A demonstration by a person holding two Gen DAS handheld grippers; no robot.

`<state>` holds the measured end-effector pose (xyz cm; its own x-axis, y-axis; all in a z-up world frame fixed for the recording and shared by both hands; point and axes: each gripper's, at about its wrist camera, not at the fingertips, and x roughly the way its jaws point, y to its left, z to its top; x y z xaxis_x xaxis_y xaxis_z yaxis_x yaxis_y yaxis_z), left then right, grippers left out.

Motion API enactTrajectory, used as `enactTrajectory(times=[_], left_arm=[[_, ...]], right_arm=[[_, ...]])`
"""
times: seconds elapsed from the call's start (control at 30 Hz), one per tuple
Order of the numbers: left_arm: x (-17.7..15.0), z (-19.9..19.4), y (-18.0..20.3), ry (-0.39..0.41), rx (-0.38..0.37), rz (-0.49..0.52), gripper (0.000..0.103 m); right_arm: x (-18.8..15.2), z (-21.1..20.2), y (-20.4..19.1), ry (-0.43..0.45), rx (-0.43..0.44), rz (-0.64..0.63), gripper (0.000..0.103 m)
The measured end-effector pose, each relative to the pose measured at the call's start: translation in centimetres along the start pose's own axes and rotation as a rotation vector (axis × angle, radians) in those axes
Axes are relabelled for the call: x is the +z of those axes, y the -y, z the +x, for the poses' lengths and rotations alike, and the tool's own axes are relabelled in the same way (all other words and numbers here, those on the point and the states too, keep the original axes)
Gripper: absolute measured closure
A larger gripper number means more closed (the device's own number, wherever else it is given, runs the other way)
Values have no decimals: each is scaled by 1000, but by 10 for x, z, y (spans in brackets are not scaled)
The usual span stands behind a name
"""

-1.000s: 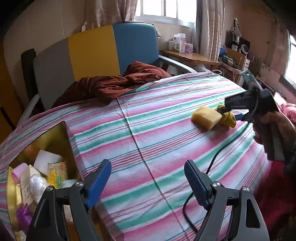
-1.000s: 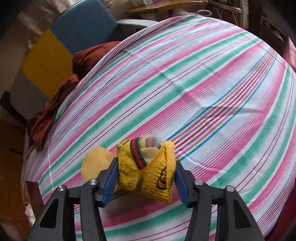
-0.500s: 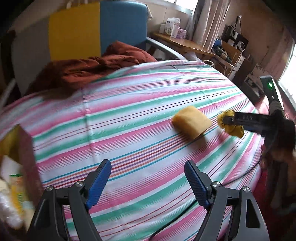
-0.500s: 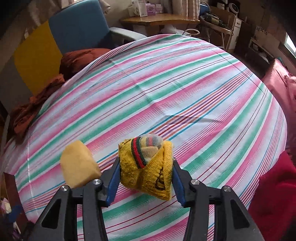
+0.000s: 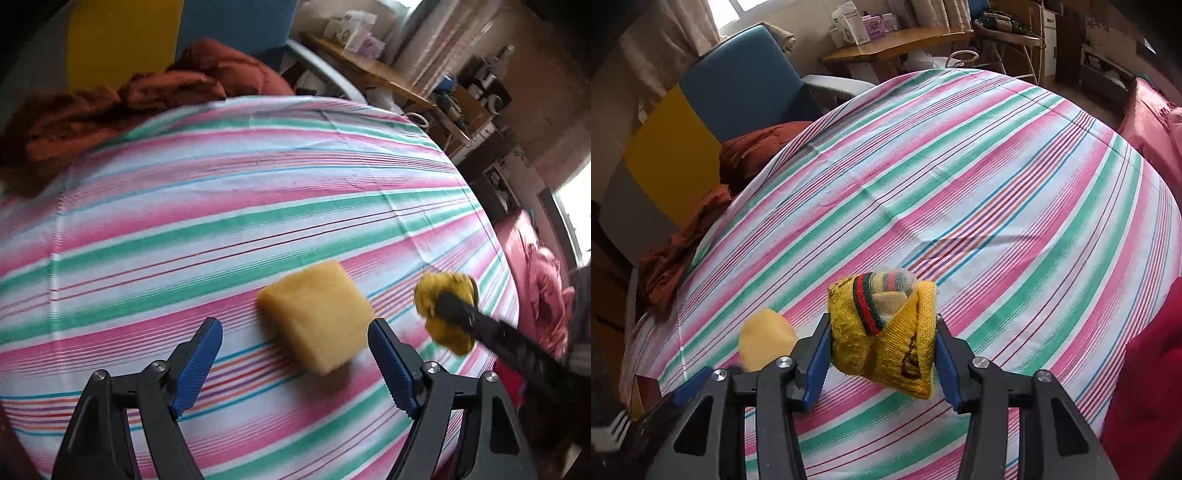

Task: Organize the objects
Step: 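Grasp the yellow sock with the right gripper while the left gripper grasps the yellow sponge, then carry the yellow sponge and yellow sock into the gold tray and release both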

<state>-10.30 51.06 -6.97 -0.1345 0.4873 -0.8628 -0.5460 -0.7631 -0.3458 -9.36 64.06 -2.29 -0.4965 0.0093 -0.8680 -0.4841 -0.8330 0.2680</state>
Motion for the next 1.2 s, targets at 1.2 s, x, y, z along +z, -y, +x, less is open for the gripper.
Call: enactTrajectory(times=[1.2], left_arm=[[-33, -4, -33, -6, 48, 80, 34]], right_arm=[[-13, 55, -59, -141, -27, -257, 52]])
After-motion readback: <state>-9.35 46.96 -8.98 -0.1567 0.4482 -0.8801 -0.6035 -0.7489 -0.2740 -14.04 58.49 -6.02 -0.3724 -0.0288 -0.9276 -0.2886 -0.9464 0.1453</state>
